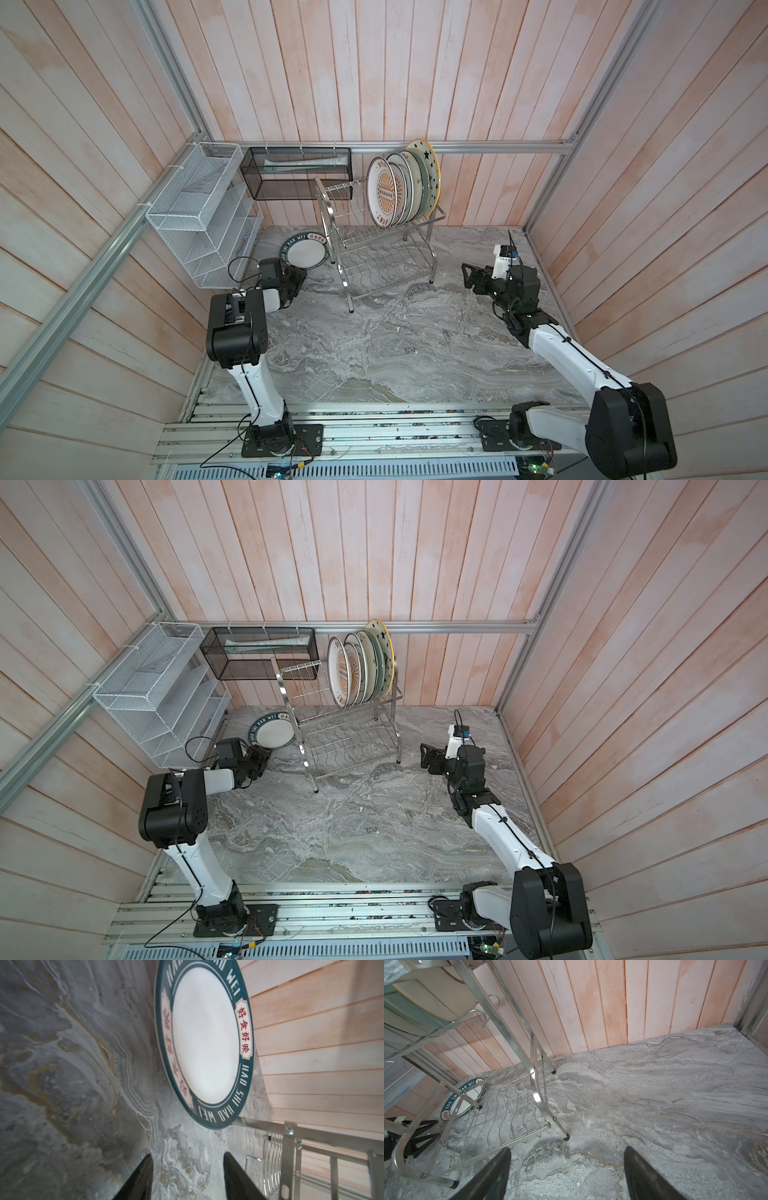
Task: Load plates into a dish rack
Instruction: Pick up the plate from the top-left of the table.
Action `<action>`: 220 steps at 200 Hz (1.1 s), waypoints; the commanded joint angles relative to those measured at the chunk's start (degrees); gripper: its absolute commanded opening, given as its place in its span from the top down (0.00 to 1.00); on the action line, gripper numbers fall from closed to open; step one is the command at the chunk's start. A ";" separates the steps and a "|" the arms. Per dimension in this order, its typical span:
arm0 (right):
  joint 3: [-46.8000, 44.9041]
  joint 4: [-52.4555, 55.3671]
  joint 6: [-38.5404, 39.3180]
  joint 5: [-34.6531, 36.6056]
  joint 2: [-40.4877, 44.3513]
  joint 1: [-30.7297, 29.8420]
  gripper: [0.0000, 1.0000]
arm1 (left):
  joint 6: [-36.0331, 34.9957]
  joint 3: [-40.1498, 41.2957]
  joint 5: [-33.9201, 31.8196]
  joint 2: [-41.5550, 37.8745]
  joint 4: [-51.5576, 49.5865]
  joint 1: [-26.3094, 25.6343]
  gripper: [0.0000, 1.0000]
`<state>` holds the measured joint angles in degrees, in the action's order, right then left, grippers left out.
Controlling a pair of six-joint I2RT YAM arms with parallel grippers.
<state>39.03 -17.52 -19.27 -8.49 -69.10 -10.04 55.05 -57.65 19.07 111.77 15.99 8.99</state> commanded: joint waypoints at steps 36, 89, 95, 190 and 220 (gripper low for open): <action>0.95 0.62 0.37 -0.30 0.45 0.15 0.15 | 5.08 -3.10 -0.66 6.07 5.25 0.45 0.45; 0.81 0.60 0.59 0.05 0.35 0.15 0.15 | 6.21 -6.99 -0.57 10.27 3.98 0.41 0.45; 0.79 0.64 0.55 0.05 0.37 0.16 0.15 | 6.21 -7.48 -0.66 10.63 3.66 0.41 0.46; 0.77 0.23 0.63 -0.03 0.24 0.18 0.15 | 6.52 -12.14 -1.11 14.54 2.11 0.41 0.67; 0.70 0.16 0.59 -0.03 0.22 0.20 0.15 | 6.62 -11.96 -1.72 14.53 2.06 0.50 0.75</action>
<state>39.03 -16.91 -19.25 -8.49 -69.10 -10.02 62.02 -69.54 18.92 124.42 20.99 9.10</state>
